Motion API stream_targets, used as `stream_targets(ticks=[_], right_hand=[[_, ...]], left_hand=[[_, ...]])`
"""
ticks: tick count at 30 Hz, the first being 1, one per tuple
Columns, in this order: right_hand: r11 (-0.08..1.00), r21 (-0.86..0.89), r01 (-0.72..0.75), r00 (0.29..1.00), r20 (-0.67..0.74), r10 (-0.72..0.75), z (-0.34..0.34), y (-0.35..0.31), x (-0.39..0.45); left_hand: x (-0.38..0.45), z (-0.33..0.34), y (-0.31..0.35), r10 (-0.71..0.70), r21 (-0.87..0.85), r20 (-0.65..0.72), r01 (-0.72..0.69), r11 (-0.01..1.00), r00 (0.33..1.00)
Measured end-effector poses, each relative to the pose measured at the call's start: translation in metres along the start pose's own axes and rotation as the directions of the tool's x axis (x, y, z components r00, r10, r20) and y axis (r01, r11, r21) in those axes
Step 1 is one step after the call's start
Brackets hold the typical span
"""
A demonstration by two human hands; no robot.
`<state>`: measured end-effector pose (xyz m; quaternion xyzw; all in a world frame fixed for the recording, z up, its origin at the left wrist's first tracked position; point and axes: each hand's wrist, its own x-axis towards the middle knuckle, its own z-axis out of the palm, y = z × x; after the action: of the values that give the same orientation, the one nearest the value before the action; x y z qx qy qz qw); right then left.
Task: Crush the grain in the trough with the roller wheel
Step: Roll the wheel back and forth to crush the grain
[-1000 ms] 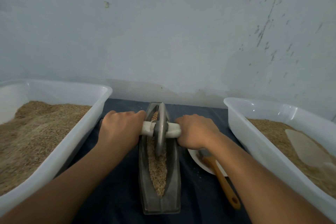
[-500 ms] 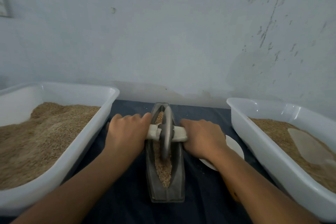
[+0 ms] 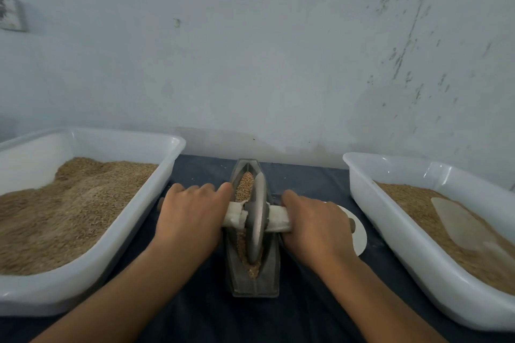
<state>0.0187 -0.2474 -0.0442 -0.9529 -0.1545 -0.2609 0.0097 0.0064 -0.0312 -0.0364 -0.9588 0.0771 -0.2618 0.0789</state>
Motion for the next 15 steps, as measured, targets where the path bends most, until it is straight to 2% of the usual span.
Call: stream_targets(ticks=[6,15], right_hand=[[0.999,-0.052,-0.016,0.999,-0.03,0.015,-0.002,-0.001,-0.001],[0.999,-0.016,-0.046,0.996,0.076,0.048,0.011,0.008,0.017]], left_hand=[[-0.003,-0.002,0.0,-0.009,-0.021,0.02,0.01,1.0,1.0],[0.017,0.007,0.0,-0.008,0.008,0.051,0.008,1.0,0.999]])
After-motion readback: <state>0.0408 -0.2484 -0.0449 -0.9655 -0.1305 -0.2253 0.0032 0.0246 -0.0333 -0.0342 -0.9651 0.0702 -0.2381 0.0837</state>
